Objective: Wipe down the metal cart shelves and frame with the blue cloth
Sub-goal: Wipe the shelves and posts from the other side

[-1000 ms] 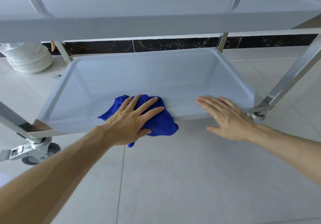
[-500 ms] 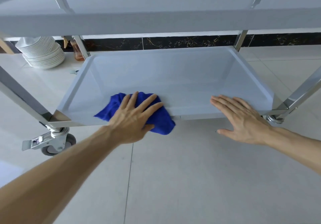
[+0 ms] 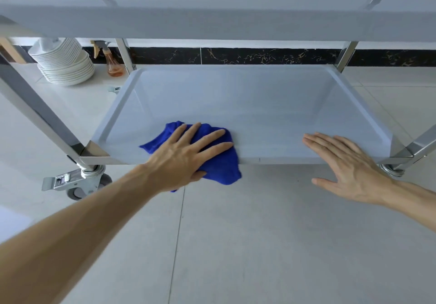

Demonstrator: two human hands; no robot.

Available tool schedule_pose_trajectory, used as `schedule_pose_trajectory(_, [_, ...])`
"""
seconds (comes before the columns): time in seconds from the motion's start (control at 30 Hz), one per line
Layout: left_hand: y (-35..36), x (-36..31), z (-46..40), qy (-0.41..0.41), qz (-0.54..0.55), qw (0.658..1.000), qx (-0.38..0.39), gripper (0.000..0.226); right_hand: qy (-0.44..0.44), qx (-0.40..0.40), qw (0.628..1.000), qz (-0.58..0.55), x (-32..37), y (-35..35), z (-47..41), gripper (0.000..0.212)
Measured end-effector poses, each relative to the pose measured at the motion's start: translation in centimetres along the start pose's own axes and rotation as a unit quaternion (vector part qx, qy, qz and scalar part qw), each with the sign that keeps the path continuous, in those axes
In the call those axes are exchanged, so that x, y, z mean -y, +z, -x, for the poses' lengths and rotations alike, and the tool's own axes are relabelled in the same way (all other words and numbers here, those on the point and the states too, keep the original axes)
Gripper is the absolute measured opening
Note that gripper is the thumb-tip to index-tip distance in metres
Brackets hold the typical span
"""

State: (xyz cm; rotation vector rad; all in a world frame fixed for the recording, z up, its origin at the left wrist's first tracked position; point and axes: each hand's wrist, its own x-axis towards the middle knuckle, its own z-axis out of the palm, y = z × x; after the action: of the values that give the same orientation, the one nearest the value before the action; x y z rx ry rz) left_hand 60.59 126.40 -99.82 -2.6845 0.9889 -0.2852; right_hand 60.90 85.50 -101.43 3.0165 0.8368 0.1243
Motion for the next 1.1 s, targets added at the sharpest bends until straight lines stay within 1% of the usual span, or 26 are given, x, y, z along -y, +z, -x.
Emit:
schedule_pose_trajectory(0.1, [0.0,3.2,3.6,-0.008,0.007,1.000,0.001,0.086,0.001,0.004,1.000,0.001,0.0,-0.1,0.0,0.087])
schedule_pose_trajectory(0.2, [0.2,6.0,6.6,-0.061,0.016,0.998,0.023,0.090,-0.002,-0.006,1.000,-0.003,0.1,-0.2,0.3,0.084])
schedule_pose_trajectory(0.3, [0.4,6.5,7.5,-0.137,0.019,0.989,0.053,0.095,0.013,-0.053,0.998,-0.010,1.2,-0.5,0.0,0.080])
schedule_pose_trajectory(0.37, [0.7,5.9,7.1,-0.172,0.024,0.983,0.058,0.096,0.022,-0.097,0.995,-0.012,2.8,-1.0,-1.3,0.078])
schedule_pose_trajectory(0.4, [0.8,5.6,6.9,-0.185,0.031,0.981,0.057,0.096,0.014,-0.106,0.994,-0.004,3.7,-1.4,-2.4,0.078])
schedule_pose_trajectory(0.43, [0.9,5.4,6.7,-0.194,0.036,0.979,0.057,0.096,0.000,-0.095,0.995,0.009,4.9,-1.7,-3.7,0.080])
schedule_pose_trajectory(0.5, [1.3,5.4,6.6,-0.202,0.036,0.977,0.061,0.096,-0.026,-0.023,0.999,0.040,7.6,-2.5,-7.0,0.085])
schedule_pose_trajectory(0.57, [1.6,5.7,6.6,-0.204,0.033,0.976,0.063,0.096,-0.024,0.060,0.996,0.056,10.8,-2.7,-10.6,0.094])
schedule_pose_trajectory(0.63, [1.8,5.7,6.5,-0.211,0.038,0.975,0.065,0.097,-0.035,0.105,0.992,0.058,14.5,-2.5,-13.7,0.103])
schedule_pose_trajectory(0.73, [1.9,5.5,6.4,-0.216,0.044,0.974,0.059,0.095,-0.044,0.114,0.992,0.033,19.2,-1.6,-16.2,0.107])
schedule_pose_trajectory(0.8, [1.9,5.3,6.3,-0.222,0.049,0.972,0.055,0.093,-0.027,0.093,0.995,0.024,20.4,-0.9,-16.4,0.099])
schedule_pose_trajectory(0.9, [1.7,4.9,6.2,-0.225,0.063,0.971,0.054,0.089,-0.025,0.064,0.997,0.017,19.9,-0.3,-15.6,0.094])
schedule_pose_trajectory(1.1, [0.9,2.2,5.5,-0.181,0.066,0.980,0.039,0.082,-0.035,0.052,0.997,0.035,17.8,0.0,-13.6,0.099])
